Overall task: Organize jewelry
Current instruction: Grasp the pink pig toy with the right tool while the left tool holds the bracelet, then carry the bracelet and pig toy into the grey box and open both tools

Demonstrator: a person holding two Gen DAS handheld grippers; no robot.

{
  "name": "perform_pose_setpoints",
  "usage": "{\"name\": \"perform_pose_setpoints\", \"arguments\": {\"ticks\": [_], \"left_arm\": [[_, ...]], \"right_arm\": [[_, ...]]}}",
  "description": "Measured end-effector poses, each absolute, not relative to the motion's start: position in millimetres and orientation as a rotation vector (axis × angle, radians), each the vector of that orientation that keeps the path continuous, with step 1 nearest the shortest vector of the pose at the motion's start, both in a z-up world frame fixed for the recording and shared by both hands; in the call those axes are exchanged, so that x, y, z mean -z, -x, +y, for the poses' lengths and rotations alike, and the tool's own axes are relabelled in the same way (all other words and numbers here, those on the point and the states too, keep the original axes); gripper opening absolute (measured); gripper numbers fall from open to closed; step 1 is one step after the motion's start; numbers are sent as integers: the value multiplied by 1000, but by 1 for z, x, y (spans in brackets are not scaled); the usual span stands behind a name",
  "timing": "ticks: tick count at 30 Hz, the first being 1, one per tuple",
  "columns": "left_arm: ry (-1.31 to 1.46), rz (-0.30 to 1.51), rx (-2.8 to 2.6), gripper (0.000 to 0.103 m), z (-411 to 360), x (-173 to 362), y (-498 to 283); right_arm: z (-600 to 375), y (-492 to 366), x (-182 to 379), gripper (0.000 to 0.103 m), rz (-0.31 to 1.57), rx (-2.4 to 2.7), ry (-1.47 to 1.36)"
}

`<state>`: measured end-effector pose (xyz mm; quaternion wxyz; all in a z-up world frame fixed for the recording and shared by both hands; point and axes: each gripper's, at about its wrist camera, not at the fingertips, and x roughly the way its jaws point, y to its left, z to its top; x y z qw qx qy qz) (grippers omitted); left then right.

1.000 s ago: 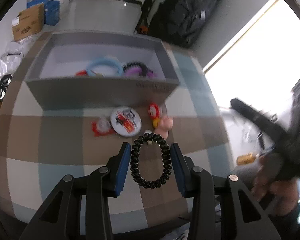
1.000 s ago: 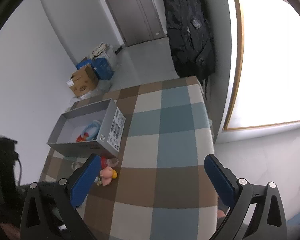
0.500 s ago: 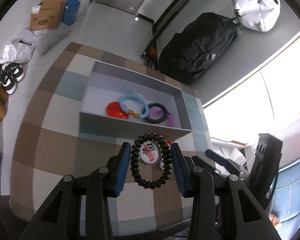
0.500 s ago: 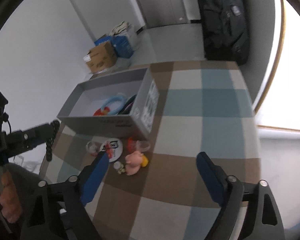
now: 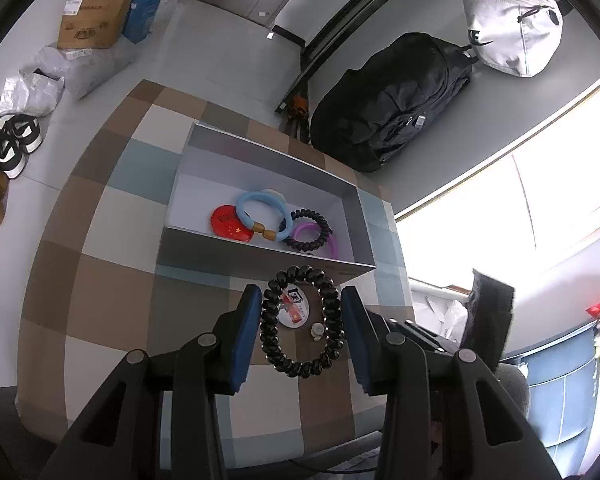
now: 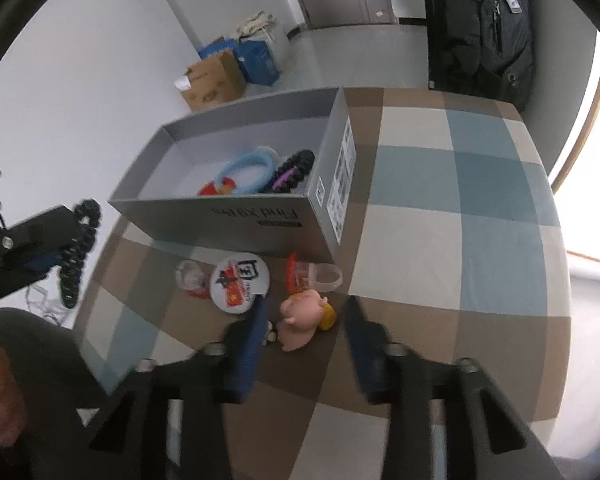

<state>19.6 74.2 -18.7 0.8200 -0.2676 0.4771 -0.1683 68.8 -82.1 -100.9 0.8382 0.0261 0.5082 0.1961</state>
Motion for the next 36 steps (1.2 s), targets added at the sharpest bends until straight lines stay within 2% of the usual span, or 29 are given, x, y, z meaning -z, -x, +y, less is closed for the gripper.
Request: {"name": "perform_pose_setpoints", "arguments": {"ticks": [15, 36], "left_arm": [[564, 1008, 341, 35, 79, 15, -20], [535, 976, 274, 35, 77, 11, -49]], "right_arm": [[-86, -62, 87, 28, 1040, -435, -73], [-76, -67, 20, 28, 833, -592, -194]]}}
